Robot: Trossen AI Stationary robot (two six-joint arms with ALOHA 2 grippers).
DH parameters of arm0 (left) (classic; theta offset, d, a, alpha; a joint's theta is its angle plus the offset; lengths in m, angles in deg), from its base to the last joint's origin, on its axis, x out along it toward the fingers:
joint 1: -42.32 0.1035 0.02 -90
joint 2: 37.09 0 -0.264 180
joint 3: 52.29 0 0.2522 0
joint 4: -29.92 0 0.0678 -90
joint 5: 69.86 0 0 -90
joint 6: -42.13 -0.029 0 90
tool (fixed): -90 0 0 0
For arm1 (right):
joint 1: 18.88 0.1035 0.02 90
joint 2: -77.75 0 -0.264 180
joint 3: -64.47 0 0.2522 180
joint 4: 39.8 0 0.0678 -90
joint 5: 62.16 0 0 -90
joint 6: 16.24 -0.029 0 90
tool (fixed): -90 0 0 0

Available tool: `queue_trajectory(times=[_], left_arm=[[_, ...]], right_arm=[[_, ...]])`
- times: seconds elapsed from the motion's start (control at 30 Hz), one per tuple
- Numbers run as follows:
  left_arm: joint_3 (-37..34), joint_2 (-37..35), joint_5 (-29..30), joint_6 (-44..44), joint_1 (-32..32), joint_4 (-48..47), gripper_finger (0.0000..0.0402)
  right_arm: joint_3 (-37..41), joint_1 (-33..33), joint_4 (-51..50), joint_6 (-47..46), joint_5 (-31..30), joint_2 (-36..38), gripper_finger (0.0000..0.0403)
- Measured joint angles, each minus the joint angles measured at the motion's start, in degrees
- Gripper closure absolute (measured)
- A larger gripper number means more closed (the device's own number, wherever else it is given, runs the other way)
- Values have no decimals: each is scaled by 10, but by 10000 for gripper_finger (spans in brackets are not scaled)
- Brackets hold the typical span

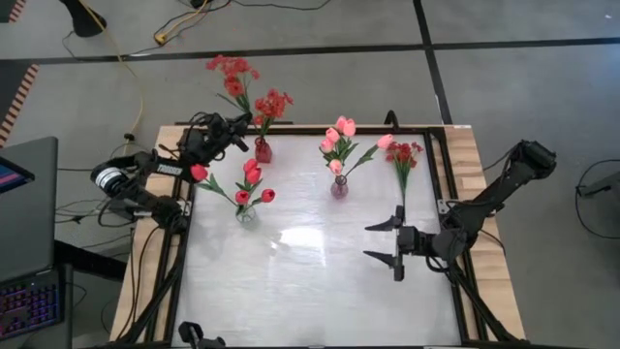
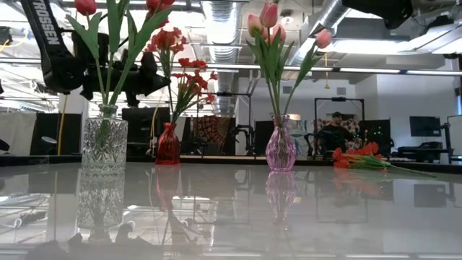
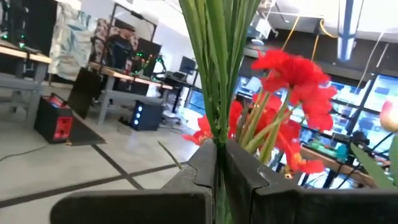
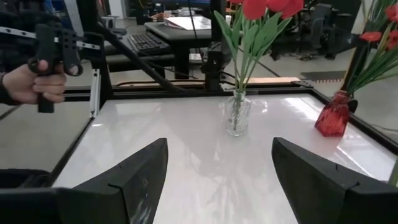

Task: Sort flowers into vase by color
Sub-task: Put the red flowers into the red vase

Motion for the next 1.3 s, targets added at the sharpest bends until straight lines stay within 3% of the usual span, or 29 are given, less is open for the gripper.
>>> queue_trajectory(times=[0.93, 1.3], left_arm=[[0, -7, -39, -82, 11, -73, 400], [-27, -7, -68, -109, 11, -51, 400]], right_arm=[[0, -1, -6, -30, -1, 0, 90], [0, -1, -2, -34, -2, 0, 90]])
